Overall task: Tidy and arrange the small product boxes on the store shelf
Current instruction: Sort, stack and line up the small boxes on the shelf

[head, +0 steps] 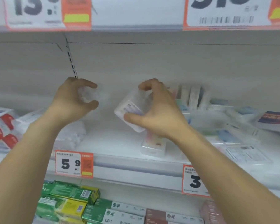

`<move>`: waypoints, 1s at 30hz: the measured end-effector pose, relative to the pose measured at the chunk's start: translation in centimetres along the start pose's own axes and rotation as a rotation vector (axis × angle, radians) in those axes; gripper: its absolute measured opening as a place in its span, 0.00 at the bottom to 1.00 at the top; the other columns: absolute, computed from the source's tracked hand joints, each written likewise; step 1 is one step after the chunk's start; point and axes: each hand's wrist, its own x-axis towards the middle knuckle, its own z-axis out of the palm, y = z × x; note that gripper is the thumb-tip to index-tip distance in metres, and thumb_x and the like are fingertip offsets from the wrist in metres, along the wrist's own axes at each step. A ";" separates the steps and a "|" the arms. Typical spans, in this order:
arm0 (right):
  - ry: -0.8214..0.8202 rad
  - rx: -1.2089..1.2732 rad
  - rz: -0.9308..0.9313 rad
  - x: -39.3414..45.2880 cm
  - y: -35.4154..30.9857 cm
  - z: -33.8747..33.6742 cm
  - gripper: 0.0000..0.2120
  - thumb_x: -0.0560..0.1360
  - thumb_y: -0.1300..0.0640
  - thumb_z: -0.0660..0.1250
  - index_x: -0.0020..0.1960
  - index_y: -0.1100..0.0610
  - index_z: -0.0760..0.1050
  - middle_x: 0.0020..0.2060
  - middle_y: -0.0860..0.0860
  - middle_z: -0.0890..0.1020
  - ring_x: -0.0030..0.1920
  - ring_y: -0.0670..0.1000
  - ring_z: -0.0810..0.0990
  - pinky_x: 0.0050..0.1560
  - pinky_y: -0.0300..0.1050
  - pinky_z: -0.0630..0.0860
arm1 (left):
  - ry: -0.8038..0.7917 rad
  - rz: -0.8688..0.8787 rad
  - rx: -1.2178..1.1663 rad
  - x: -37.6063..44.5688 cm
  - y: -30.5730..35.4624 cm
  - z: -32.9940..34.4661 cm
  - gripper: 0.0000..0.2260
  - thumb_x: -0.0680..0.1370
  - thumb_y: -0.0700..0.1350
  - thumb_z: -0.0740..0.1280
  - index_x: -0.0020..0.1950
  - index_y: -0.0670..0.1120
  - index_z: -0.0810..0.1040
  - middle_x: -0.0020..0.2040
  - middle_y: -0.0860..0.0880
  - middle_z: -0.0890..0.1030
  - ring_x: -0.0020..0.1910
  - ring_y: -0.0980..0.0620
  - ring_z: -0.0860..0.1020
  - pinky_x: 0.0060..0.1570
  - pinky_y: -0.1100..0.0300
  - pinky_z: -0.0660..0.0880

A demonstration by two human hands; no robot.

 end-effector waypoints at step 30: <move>-0.427 -0.607 0.392 2.9 7.4 -3.7 0.46 0.61 0.27 0.69 0.75 0.38 0.59 0.75 0.51 0.59 0.75 0.57 0.61 0.72 0.55 0.62 | -0.282 0.114 0.016 -0.4 5.7 5.2 0.15 0.78 0.55 0.64 0.61 0.50 0.77 0.61 0.49 0.76 0.62 0.49 0.74 0.54 0.61 0.68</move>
